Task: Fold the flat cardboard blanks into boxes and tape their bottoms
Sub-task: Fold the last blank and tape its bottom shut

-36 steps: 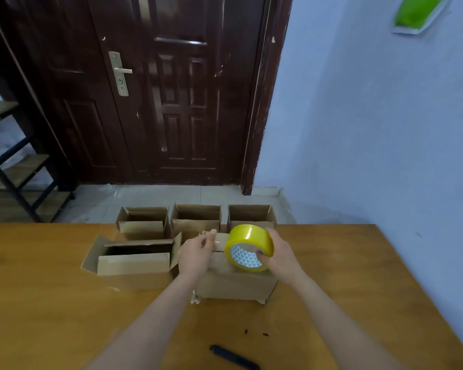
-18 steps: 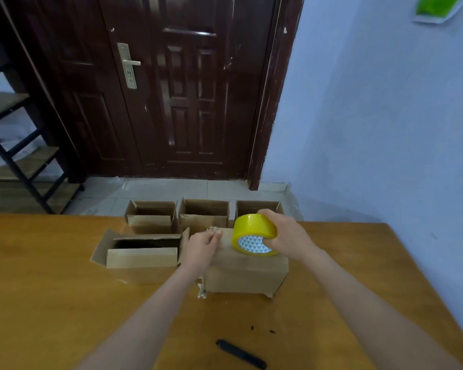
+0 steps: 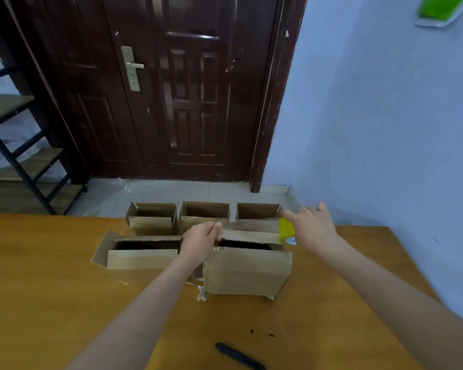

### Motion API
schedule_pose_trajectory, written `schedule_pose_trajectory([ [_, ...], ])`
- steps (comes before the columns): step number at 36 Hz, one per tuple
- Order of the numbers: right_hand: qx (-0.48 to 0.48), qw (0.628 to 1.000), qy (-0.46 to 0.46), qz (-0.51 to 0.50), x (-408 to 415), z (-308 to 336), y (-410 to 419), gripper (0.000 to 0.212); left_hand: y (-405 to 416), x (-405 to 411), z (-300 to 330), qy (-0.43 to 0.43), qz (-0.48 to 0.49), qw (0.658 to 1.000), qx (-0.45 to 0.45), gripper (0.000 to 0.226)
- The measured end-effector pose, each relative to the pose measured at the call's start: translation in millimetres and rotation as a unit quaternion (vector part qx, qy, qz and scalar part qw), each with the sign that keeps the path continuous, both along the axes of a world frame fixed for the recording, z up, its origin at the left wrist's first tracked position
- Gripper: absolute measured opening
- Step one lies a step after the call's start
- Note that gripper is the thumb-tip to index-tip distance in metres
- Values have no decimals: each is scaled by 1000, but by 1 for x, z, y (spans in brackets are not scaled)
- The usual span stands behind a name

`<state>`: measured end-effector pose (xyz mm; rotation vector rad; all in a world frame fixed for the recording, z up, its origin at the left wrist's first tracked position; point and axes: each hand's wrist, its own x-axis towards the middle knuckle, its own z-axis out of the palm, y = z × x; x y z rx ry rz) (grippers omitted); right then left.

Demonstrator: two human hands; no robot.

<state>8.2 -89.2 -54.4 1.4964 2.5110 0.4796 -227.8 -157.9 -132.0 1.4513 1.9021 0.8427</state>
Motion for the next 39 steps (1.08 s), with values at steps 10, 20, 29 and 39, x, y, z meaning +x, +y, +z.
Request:
schedule_pose_trajectory([
  [10,-121,923,363,-32,35,10,5,39,-9,6,30,-103,40,988,107,41],
  [20,-119,854,506,12,38,32,-1,51,-4,3,85,-253,62,961,95,41],
  [29,-55,990,133,-4,48,9,19,47,-3,3,78,-224,54,972,49,41],
  [39,-203,735,643,-73,76,-1,2,40,-15,-11,57,-284,56,957,21,35],
])
